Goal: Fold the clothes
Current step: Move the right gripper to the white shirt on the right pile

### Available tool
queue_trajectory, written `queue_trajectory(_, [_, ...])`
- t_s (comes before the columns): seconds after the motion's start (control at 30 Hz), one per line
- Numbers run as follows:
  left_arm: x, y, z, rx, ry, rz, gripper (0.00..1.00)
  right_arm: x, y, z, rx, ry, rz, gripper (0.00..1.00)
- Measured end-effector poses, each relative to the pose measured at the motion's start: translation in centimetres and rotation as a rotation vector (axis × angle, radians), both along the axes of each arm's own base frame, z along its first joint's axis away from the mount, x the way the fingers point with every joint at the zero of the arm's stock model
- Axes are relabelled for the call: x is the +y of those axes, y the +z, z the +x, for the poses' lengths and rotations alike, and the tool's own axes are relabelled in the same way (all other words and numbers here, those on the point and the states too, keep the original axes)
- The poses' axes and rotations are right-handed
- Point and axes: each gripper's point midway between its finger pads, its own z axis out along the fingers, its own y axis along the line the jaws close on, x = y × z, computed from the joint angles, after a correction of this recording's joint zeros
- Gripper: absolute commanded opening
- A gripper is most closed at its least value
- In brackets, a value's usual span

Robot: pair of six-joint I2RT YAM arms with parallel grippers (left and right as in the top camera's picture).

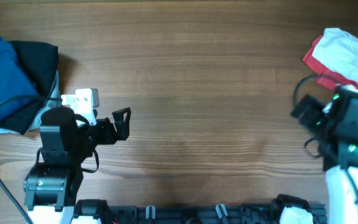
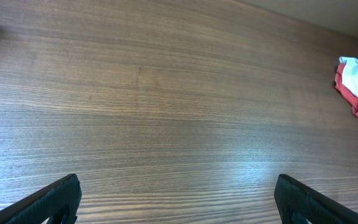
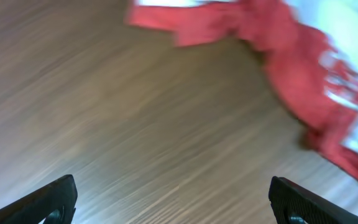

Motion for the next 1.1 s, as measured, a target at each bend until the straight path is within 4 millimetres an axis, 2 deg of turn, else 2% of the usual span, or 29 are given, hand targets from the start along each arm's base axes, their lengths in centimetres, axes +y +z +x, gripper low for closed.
queue_trajectory(0.17, [0.0,0.1,0.0,-0.003,0.000,-0.001,0.99,-7.7,-4.6,-3.3,0.193,-0.336,-0.007,0.99])
queue_trajectory(0.3, [-0.1,0.1,0.0,-0.004,-0.003,-0.002,0.97,-11.4,-6.9,-6.2,0.291,-0.504,-0.008,0.97])
queue_trajectory(0.43, [-0.1,0.1,0.0,-0.004,-0.003,-0.003,0.97,-13.4,-8.4,-7.6,0.329,-0.594,0.002,0.95])
queue_trajectory(0.63, [-0.1,0.1,0.0,-0.004,-0.003,-0.003,0.97,-14.9,-10.8,-8.4,0.389,-0.640,0.015,0.91])
queue_trajectory(0.77, [-0.1,0.1,0.0,-0.004,-0.003,-0.003,0.97,-15.6,-12.5,-9.0,0.430,-0.665,0.025,0.84])
queue_trajectory(0.93, [-0.1,0.1,0.0,-0.004,-0.006,-0.005,0.96,-17.0,-13.7,-9.8,0.435,-0.714,0.034,0.78])
queue_trajectory(1.1, [-0.1,0.1,0.0,-0.004,-0.006,-0.005,0.96,-17.7,-13.9,-10.4,0.425,-0.744,0.035,0.75])
